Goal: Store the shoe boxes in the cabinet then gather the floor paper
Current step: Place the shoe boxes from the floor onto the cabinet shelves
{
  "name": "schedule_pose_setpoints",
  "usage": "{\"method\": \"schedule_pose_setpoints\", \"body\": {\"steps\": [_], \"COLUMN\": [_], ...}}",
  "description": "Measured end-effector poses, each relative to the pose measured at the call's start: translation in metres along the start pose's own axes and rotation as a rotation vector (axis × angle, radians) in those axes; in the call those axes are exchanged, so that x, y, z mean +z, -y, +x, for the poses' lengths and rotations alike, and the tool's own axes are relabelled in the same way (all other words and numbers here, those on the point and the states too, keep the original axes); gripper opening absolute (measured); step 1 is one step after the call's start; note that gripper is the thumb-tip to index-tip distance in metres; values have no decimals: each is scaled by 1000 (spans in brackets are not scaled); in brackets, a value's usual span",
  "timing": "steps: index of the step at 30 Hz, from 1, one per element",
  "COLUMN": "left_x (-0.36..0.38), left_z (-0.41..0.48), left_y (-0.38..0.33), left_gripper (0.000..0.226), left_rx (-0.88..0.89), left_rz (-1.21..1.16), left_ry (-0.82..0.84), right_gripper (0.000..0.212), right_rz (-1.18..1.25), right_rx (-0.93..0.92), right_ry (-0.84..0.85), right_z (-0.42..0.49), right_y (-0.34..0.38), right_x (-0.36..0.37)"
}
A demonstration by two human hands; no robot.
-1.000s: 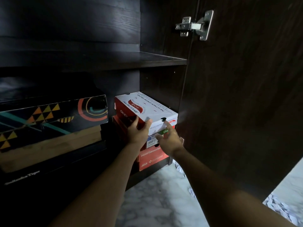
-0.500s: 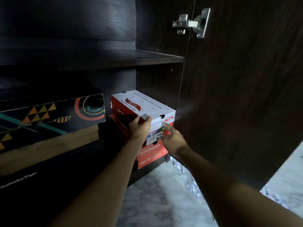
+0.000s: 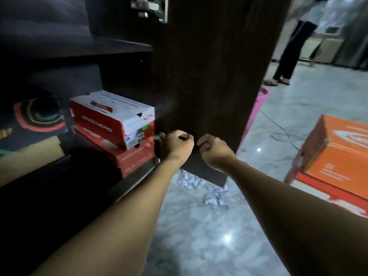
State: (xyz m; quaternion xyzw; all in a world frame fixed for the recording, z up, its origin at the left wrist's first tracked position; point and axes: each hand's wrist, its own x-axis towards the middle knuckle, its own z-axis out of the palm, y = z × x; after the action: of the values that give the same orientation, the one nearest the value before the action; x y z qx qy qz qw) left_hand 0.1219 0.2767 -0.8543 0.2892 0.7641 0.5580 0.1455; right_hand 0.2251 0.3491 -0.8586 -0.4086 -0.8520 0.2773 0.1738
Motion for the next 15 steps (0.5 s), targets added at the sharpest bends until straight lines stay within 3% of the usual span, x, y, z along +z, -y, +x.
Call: {"method": "schedule_pose_setpoints", "body": {"steps": [3, 10, 15], "left_x": [42, 147, 215], "left_z": [-37, -114, -140], "left_y": [-8, -14, -13], "left_gripper": [16, 15, 13], "left_rx": [32, 1, -47], "left_rz": [54, 92, 152], "left_ry": [238, 650, 788], "right_gripper": [23, 14, 39], "right_rz": [-49, 89, 111], "right_rx": [191, 621, 817], "right_ry": [-41, -236, -339], "right_z": [-45, -169, -222], "right_y": [-56, -192, -268], "right_x": [-21, -68, -95]}}
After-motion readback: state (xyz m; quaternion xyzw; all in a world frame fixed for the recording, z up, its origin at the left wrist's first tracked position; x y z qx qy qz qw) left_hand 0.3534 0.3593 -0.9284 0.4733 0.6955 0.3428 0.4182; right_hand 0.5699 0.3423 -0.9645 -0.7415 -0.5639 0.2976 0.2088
